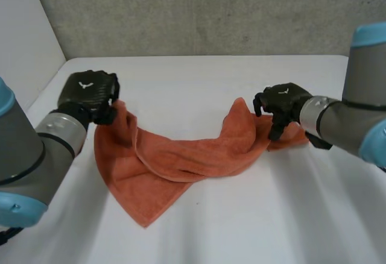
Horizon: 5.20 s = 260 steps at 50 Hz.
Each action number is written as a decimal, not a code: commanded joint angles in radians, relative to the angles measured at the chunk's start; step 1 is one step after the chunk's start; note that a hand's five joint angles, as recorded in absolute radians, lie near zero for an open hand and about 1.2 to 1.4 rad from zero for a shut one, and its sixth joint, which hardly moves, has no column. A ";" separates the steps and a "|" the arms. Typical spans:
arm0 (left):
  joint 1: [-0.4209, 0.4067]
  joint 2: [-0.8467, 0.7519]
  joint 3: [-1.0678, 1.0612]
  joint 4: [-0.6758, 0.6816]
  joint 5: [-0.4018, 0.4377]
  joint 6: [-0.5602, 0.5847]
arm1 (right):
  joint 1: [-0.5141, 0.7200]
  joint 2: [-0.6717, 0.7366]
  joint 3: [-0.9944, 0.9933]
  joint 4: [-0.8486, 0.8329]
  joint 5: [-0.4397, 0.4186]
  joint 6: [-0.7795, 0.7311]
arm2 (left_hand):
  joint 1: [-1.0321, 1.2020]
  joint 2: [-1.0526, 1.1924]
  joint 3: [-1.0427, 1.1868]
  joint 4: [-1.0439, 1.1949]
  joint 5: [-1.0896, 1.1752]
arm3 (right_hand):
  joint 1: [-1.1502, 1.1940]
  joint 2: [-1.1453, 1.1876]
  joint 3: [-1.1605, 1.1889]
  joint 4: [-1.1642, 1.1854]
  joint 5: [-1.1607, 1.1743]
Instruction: Fold the laundry
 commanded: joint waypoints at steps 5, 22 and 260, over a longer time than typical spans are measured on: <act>0.046 0.012 -0.009 0.004 0.003 0.000 | -0.009 -0.146 0.393 -0.340 -0.017 0.044 | 0.274 0.200 0.204 0.201 0.265 | 0.020 -0.065 -0.058 -0.055 -0.063; 0.041 0.018 -0.014 0.004 0.001 0.000 | 0.014 0.093 0.295 -0.398 -0.002 0.039 | 0.274 0.200 0.204 0.201 0.265 | 0.600 0.514 0.522 0.525 0.516; -0.032 -0.355 -0.008 0.064 -0.059 0.230 | -0.079 -0.088 0.260 -0.200 -0.085 0.018 | -0.541 -0.616 -0.612 -0.615 -0.551 | 0.856 0.770 0.778 0.781 0.773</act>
